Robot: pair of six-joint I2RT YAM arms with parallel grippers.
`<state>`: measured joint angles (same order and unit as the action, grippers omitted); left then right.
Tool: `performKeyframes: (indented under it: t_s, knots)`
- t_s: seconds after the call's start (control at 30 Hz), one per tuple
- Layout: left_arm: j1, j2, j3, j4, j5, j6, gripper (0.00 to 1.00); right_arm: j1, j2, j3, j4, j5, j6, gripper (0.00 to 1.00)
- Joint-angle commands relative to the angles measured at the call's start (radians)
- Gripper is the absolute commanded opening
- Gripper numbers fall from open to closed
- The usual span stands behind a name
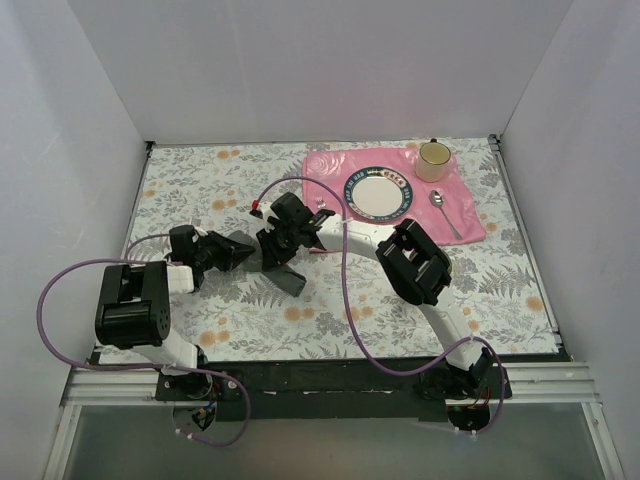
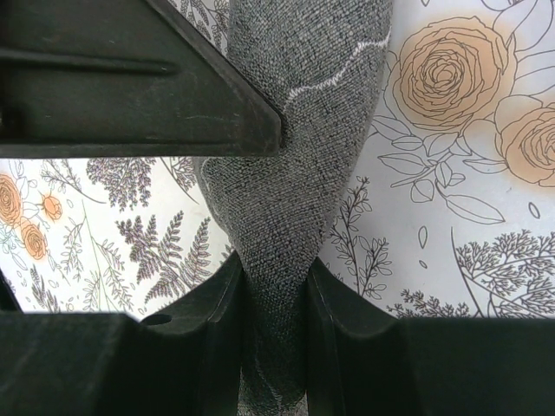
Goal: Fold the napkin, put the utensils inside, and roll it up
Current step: Roll the napkin with the utensil
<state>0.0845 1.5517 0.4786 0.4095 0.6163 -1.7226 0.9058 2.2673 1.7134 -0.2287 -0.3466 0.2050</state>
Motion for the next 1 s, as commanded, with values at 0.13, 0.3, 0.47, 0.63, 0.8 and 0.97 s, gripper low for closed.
performKeyframes:
  t_s: [0.13,0.3,0.47,0.63,0.8,0.97]
  knots:
    - [0.021,0.088,-0.040,0.035,-0.049,0.047,0.06,0.005,0.017,0.028,-0.076,0.029,-0.029,0.41]
    - [0.029,0.096,-0.061,0.019,-0.064,0.075,0.06,0.005,-0.002,0.081,-0.133,0.018,-0.039,0.56]
    - [0.032,0.099,-0.057,0.011,-0.066,0.081,0.06,0.007,-0.049,0.150,-0.192,0.015,-0.056,0.69]
    - [0.032,0.102,-0.049,0.002,-0.067,0.086,0.06,0.007,-0.051,0.199,-0.202,-0.008,-0.050,0.70]
    - [0.032,0.094,-0.037,-0.024,-0.073,0.098,0.05,0.007,0.001,0.224,-0.170,-0.067,-0.030,0.59]
    - [0.032,0.097,-0.034,-0.029,-0.073,0.100,0.05,-0.001,0.018,0.161,-0.086,-0.127,-0.006,0.41]
